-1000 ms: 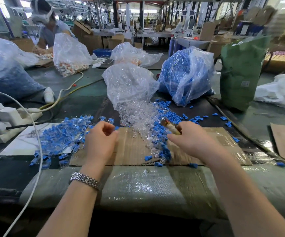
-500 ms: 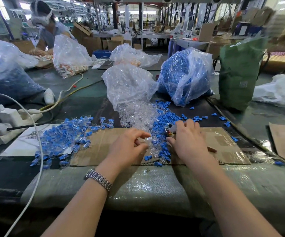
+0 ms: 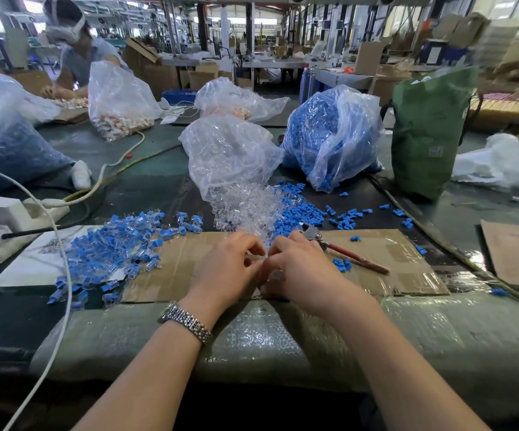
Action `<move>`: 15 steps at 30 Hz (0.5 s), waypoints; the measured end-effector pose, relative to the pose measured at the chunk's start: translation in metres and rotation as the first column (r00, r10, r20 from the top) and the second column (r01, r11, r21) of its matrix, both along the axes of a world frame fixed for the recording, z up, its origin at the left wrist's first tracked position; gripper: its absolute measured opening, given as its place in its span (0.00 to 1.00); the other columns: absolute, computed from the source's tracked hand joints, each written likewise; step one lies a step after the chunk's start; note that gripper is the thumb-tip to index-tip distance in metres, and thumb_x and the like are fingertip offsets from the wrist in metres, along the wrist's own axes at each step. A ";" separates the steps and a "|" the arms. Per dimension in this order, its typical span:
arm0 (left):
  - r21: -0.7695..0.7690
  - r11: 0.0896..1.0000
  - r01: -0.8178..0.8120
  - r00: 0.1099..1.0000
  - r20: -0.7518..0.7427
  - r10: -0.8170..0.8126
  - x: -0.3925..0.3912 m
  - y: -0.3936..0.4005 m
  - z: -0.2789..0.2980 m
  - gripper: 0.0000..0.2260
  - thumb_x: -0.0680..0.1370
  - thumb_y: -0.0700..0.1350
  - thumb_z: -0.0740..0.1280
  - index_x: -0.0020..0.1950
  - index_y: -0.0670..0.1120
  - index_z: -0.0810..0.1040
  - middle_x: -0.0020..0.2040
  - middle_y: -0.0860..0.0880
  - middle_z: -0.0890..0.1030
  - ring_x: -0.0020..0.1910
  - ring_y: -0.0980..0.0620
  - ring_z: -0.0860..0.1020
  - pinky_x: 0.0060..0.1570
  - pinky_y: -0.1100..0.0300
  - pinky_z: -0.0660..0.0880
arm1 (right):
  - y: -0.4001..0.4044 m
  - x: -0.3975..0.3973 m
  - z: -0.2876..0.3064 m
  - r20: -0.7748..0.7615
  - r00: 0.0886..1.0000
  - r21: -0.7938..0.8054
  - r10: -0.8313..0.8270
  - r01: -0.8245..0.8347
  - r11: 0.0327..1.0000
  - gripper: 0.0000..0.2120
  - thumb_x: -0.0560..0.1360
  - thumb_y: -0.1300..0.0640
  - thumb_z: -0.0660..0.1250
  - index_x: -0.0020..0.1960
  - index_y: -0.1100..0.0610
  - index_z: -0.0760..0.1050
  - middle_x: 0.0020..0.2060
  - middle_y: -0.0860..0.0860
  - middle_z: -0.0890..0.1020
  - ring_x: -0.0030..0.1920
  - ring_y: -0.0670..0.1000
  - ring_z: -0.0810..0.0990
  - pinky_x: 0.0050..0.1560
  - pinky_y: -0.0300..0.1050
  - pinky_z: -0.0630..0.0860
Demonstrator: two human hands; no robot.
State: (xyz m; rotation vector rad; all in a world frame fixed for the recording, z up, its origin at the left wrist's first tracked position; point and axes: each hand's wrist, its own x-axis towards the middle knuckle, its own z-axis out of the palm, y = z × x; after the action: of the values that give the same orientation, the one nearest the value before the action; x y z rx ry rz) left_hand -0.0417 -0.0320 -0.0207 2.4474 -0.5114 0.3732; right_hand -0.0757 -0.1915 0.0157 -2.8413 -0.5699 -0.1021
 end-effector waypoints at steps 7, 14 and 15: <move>-0.206 0.978 -0.036 0.998 -0.053 0.026 -0.007 0.007 -0.001 0.07 0.77 0.43 0.73 0.54 0.51 0.81 0.46 0.56 0.80 0.46 0.59 0.80 0.49 0.62 0.80 | -0.012 0.007 -0.008 0.071 0.987 0.182 -0.148 0.133 0.974 0.02 0.79 0.50 0.69 0.48 0.46 0.76 0.47 0.43 0.74 0.55 0.48 0.69 0.57 0.50 0.70; -0.503 0.860 -0.085 0.972 -0.232 -0.040 -0.011 0.013 0.006 0.07 0.78 0.40 0.72 0.54 0.49 0.84 0.44 0.50 0.86 0.42 0.55 0.85 0.43 0.69 0.79 | -0.004 0.011 -0.020 0.036 0.959 0.630 -0.283 0.198 0.751 0.04 0.79 0.56 0.70 0.53 0.52 0.82 0.45 0.44 0.82 0.47 0.44 0.79 0.54 0.45 0.78; -0.570 0.816 -0.102 0.954 -0.289 -0.083 -0.011 0.013 0.007 0.06 0.79 0.39 0.72 0.54 0.48 0.83 0.42 0.48 0.87 0.41 0.53 0.86 0.41 0.67 0.80 | -0.002 0.010 -0.022 0.028 0.956 0.675 -0.292 0.197 0.711 0.03 0.79 0.56 0.70 0.52 0.52 0.82 0.44 0.44 0.82 0.46 0.43 0.79 0.53 0.46 0.79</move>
State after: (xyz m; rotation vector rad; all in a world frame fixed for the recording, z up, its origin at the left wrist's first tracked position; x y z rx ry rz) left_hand -0.0524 -0.0185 -0.0136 1.8572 -0.2044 0.1210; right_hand -0.0659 -0.1936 -0.0060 -2.1799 -0.1163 -0.4530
